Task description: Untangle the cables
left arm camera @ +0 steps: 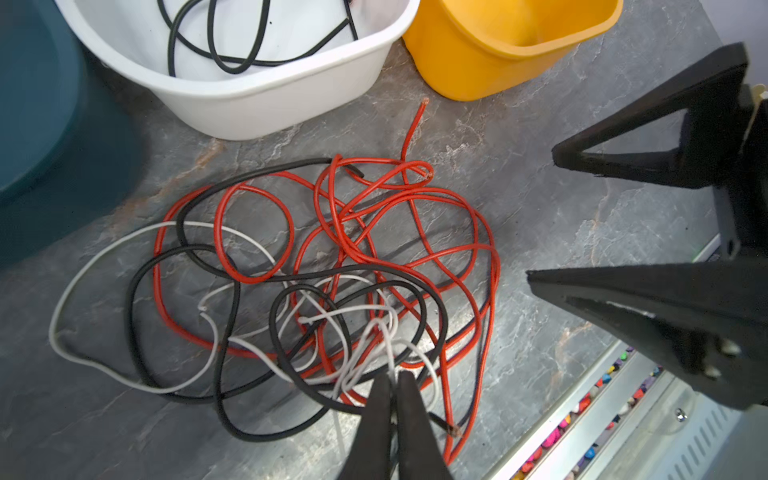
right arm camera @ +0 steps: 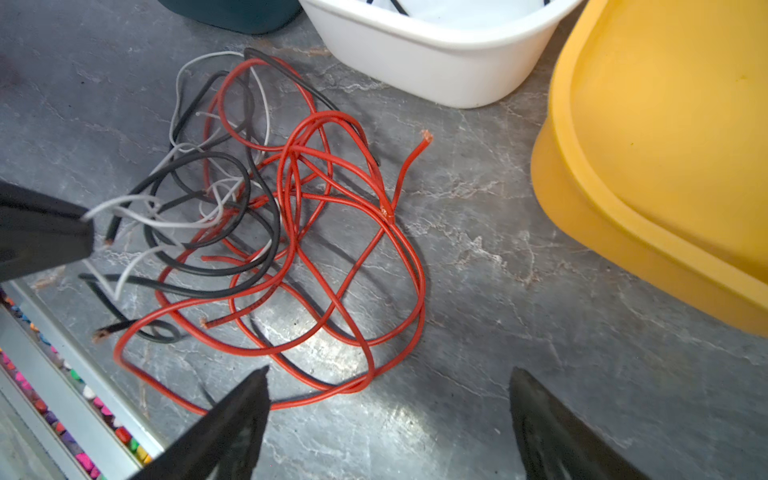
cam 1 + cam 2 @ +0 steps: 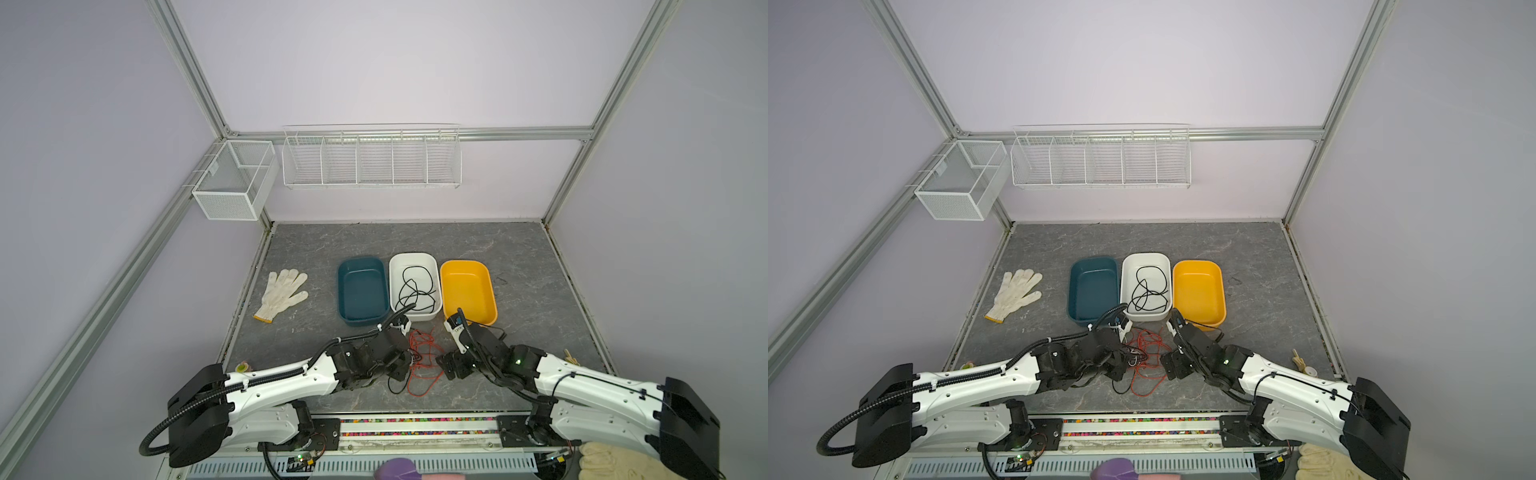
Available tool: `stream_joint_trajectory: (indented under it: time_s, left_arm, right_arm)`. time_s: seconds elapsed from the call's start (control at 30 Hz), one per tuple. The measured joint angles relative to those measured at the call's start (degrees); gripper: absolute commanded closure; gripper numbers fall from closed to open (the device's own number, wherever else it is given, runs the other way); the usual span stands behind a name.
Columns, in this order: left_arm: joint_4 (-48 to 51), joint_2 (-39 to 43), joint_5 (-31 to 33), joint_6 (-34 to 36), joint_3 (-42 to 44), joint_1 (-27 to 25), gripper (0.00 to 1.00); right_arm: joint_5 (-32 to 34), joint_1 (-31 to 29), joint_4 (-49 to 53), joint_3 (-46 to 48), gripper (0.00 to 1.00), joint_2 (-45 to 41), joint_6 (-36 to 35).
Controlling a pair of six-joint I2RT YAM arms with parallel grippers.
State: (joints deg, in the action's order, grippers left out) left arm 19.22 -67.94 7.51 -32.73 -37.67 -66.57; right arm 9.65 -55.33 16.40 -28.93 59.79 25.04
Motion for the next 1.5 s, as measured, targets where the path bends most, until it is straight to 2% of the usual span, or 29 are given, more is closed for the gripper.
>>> stream_joint_trajectory:
  time_s: [0.07,0.33,0.63,1.13,1.5]
  left_arm:
    - [0.00,0.00,0.00,0.22,-0.04,0.00,1.00]
    - [2.19,0.74,-0.07,0.22,-1.40,0.00,1.00]
    - [4.44,7.15,0.11,-0.15,-5.81,0.00,1.00]
    - [9.57,14.27,1.51,-0.98,-14.25,0.00,1.00]
    - [9.88,18.60,1.60,-1.16,-20.33,0.00,1.00]
  right_arm:
    - [0.00,-0.02,0.00,0.00,0.09,0.02,-0.02]
    - [-0.02,-0.57,-0.02,0.00,0.09,0.02,-0.02]
    - [-0.48,-1.57,-1.07,-0.02,0.08,0.83,-0.28]
    - [-0.70,-2.25,-2.21,-0.02,0.08,1.18,-1.05]
    - [-1.09,-2.27,-2.60,-0.02,0.08,1.18,-1.09]
